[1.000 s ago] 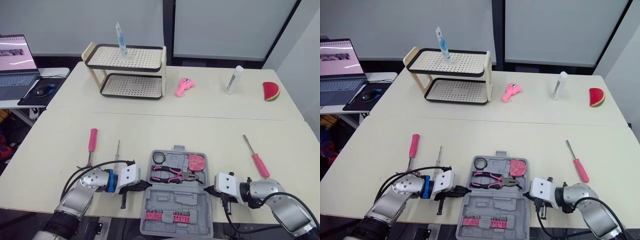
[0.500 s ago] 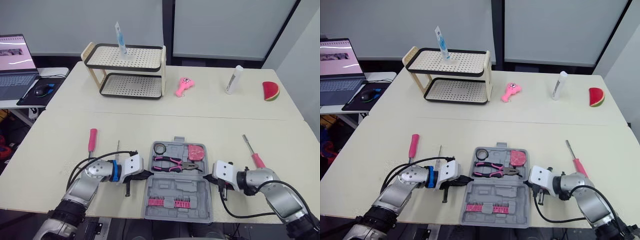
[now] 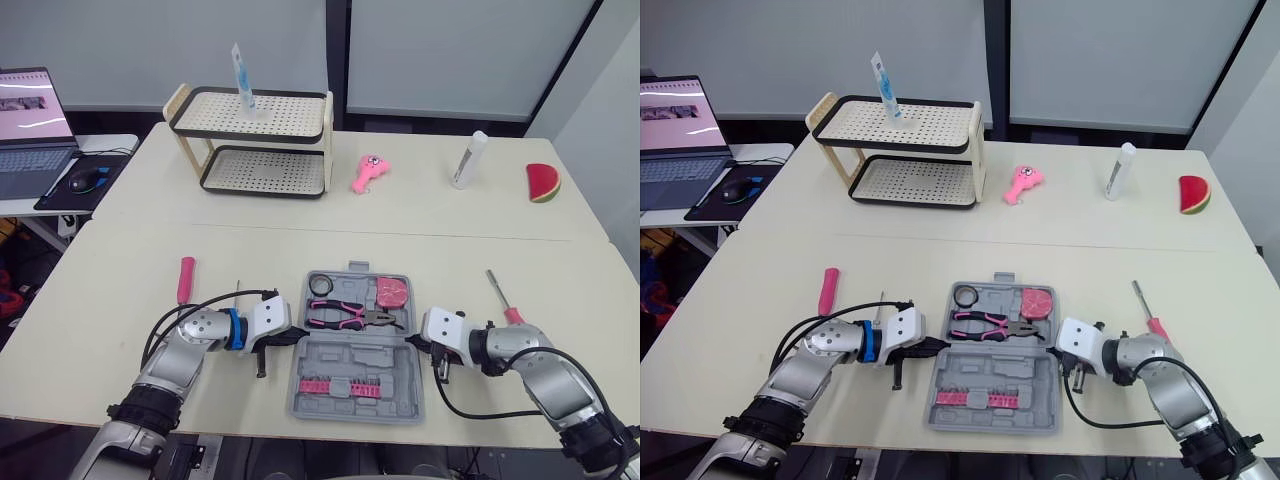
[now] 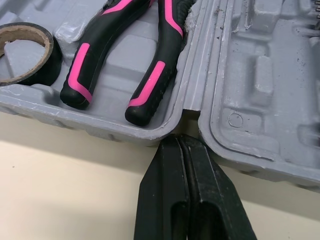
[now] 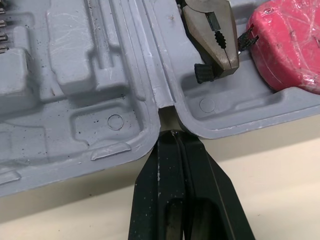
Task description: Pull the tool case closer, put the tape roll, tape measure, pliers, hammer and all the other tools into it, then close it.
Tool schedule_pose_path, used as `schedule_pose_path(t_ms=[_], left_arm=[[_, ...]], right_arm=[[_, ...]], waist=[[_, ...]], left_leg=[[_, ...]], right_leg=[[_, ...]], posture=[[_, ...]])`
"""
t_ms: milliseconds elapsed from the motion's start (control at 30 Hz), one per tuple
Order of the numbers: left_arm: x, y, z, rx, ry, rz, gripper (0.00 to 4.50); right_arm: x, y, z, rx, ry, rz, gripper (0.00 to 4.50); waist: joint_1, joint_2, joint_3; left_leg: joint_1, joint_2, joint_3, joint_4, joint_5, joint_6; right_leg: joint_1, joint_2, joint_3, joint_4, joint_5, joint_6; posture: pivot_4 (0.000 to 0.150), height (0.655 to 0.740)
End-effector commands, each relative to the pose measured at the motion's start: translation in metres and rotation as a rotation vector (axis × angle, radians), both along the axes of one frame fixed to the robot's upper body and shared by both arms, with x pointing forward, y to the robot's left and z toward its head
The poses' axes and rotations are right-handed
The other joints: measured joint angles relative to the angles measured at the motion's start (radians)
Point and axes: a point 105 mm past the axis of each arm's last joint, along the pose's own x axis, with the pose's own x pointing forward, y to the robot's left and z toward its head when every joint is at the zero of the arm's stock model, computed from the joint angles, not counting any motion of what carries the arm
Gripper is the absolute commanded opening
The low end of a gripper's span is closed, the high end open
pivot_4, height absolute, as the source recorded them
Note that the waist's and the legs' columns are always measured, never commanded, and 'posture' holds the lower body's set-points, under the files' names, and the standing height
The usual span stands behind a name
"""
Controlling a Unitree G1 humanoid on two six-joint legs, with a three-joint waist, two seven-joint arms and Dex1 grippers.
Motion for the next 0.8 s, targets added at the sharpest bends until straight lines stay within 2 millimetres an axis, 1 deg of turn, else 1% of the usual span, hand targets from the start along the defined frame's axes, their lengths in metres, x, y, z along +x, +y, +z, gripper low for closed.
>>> schedule_pose_path(t_ms=[33,433,800], left_arm=[[-0.0014,-0.0195,0.0015,-0.030,-0.028,-0.050,0.03],[-0.0003,-0.0172,-0.0036,-0.019,-0.026,-0.040,0.03],[0.0048,-0.0177,-0.0043,-0.020,-0.029,-0.029,0.03]], right_arm=[[-0.0027,0.0237,0.0108,0.069,-0.032,0.075,0.00],[0.0002,0.0230,0.0102,0.063,-0.038,0.065,0.00],[0.0023,0.0219,0.0101,0.059,-0.039,0.059,0.00]], waist=[[0.000,0.000,0.000],[0.000,0.000,0.000],[0.000,0.000,0.000]], left_leg=[[0.000,0.000,0.000,0.000,0.000,0.000],[0.002,0.000,0.000,0.000,0.000,0.000],[0.002,0.000,0.000,0.000,0.000,0.000]], right_leg=[[0.000,0.000,0.000,0.000,0.000,0.000],[0.002,0.000,0.000,0.000,0.000,0.000],[0.002,0.000,0.000,0.000,0.000,0.000]], posture=[[0.150,0.7350],[0.150,0.7350],[0.150,0.7350]])
